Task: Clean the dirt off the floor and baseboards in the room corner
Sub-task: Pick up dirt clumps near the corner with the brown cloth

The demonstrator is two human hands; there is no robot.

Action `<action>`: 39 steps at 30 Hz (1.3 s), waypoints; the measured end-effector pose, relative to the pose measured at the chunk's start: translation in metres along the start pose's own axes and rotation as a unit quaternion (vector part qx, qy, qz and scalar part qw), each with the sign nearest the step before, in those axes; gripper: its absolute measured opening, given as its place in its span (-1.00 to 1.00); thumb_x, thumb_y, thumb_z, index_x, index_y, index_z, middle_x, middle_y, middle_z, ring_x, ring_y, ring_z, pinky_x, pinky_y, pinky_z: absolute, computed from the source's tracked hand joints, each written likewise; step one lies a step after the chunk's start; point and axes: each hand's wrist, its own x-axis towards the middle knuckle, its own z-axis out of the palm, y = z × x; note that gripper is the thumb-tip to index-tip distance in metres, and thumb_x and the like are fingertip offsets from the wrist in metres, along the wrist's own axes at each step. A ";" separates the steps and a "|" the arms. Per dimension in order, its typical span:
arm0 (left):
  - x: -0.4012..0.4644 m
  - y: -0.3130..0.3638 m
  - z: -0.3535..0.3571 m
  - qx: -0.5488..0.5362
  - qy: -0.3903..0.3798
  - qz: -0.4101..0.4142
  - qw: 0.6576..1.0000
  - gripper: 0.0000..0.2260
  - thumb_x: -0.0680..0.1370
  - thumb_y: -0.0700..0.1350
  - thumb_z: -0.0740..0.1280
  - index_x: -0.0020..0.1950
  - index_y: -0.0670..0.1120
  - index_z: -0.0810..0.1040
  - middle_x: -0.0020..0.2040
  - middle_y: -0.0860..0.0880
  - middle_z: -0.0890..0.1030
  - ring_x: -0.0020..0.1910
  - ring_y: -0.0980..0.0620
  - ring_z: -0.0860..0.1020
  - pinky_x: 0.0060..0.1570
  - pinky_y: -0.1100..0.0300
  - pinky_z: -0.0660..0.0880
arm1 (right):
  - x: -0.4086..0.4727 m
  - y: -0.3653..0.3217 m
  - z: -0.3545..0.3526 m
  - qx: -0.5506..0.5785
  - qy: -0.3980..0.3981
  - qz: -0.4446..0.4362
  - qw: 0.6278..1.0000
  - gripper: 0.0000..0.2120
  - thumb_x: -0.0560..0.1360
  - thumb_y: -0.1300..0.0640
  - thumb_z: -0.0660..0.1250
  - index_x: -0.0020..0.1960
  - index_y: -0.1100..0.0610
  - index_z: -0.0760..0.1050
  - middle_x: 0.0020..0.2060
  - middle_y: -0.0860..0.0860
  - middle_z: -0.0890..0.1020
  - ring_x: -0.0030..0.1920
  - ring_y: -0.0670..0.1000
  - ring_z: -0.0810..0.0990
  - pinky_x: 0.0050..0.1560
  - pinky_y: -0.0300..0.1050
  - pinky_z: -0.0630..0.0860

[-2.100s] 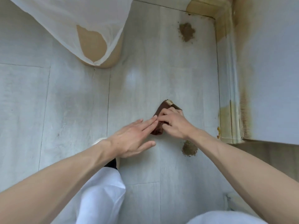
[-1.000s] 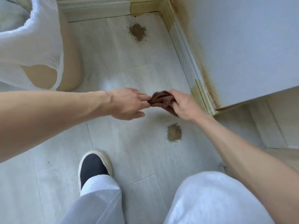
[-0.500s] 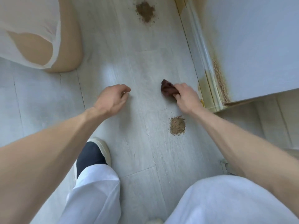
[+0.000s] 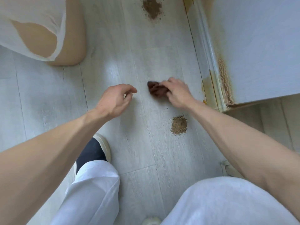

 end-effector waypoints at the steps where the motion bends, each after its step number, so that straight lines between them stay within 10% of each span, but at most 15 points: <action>1: 0.000 -0.002 0.000 -0.001 0.000 0.000 1.000 -0.71 0.67 -0.16 0.19 0.29 -0.03 0.63 0.27 0.02 0.65 0.27 -0.01 0.55 0.30 0.08 0.44 | -0.017 0.000 0.006 0.002 -0.018 -0.020 1.000 -0.52 0.62 0.28 0.20 0.47 -0.06 0.43 0.25 0.00 0.50 0.28 0.09 0.40 0.36 0.05 0.29; 7: -0.002 0.000 -0.005 -0.019 0.008 -0.004 1.000 -0.71 0.67 -0.16 0.18 0.27 -0.03 0.64 0.27 0.04 0.65 0.26 0.01 0.55 0.29 0.11 0.43 | -0.061 0.023 -0.013 -0.034 -0.142 -0.096 0.985 -0.62 0.65 0.24 0.20 0.42 -0.02 0.48 0.20 -0.02 0.51 0.19 0.06 0.40 0.28 0.05 0.37; 20: -0.010 0.001 0.002 -0.014 -0.003 0.020 1.000 -0.73 0.69 -0.15 0.19 0.27 -0.03 0.64 0.28 0.05 0.64 0.29 0.02 0.56 0.26 0.14 0.44 | -0.101 0.007 0.018 0.015 -0.023 0.005 1.000 -0.58 0.62 0.32 0.20 0.44 0.07 0.46 0.20 0.03 0.52 0.17 0.13 0.45 0.14 0.05 0.45; 26: 0.000 0.013 0.009 -0.006 -0.022 0.042 0.999 -0.73 0.68 -0.15 0.20 0.26 -0.03 0.64 0.27 0.04 0.65 0.27 0.00 0.56 0.24 0.13 0.43 | -0.185 0.030 -0.012 0.176 0.206 0.155 0.950 -0.68 0.60 0.39 0.16 0.27 0.19 0.52 0.05 -0.01 0.51 0.04 -0.02 0.50 0.06 -0.16 0.41; 34: 0.002 0.025 0.018 -0.001 -0.031 0.068 0.997 -0.75 0.68 -0.14 0.22 0.25 -0.01 0.65 0.23 0.04 0.67 0.23 -0.02 0.58 0.20 0.09 0.44 | -0.273 0.111 0.025 0.208 0.229 0.512 0.801 -0.68 0.69 0.10 0.22 0.41 0.16 0.46 0.26 0.16 0.59 0.30 0.25 0.53 0.29 0.06 0.43; 39: -0.003 0.024 0.023 0.005 -0.047 0.070 0.996 -0.75 0.68 -0.13 0.21 0.26 -0.01 0.64 0.23 0.04 0.66 0.23 0.00 0.58 0.17 0.15 0.41 | -0.206 0.093 0.048 0.180 0.195 0.559 0.786 -0.60 0.69 0.09 0.18 0.51 0.11 0.36 0.33 0.17 0.51 0.30 0.26 0.52 0.32 0.10 0.41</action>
